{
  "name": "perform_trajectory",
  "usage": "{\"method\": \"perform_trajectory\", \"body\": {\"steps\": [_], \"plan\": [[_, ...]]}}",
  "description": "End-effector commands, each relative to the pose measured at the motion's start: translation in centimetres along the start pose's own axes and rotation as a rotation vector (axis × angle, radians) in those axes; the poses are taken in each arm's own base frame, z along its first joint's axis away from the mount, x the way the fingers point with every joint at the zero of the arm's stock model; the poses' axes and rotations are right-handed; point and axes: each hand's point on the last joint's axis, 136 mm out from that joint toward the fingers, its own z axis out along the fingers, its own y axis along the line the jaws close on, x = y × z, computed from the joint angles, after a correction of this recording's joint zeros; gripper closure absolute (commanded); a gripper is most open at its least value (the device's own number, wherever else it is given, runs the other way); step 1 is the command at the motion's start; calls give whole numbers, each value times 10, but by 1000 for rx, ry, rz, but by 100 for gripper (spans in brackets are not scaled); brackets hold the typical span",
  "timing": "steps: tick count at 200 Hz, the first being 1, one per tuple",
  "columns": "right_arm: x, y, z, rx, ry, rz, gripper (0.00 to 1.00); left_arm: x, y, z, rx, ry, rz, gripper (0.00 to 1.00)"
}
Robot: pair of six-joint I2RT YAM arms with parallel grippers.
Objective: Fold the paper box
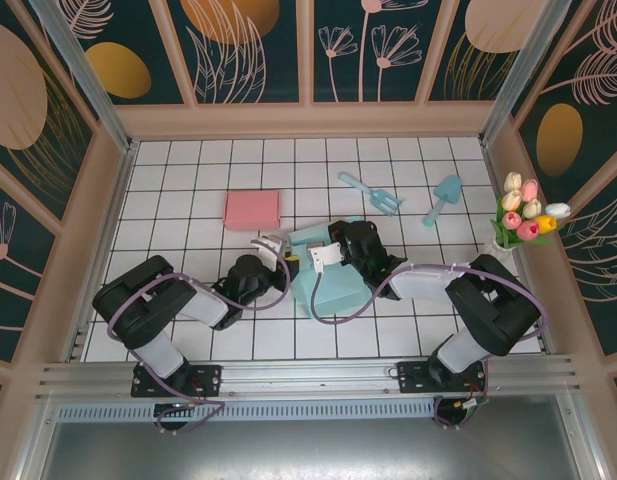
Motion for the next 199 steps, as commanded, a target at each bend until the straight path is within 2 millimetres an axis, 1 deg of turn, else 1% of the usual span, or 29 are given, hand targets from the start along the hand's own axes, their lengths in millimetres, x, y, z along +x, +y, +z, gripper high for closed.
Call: {"method": "perform_trajectory", "body": {"steps": [1, 47, 82, 115, 128, 151, 172, 199], "plan": [[-2, 55, 1, -185, -6, -51, 100, -4, 9, 10, -56, -23, -36, 60], [-3, 58, 2, -192, -3, -55, 100, -12, 16, 21, -133, -54, -54, 59], [-3, 58, 2, -192, -3, -54, 100, -19, 35, 25, -259, -82, -83, 59], [-3, 59, 2, -198, 1, -52, 100, -21, 38, 32, -339, -84, -72, 59], [-2, 59, 2, -203, 9, -49, 100, -21, 44, 32, -412, -83, -58, 61], [0, 59, 2, -209, 18, -44, 100, -20, 62, 23, -558, -87, -61, 70], [3, 59, 2, -211, 30, -37, 100, -18, 81, 9, -691, -87, -46, 82], [7, 55, 3, -206, 44, -13, 100, -17, 107, -18, -895, -90, 11, 87]]}}
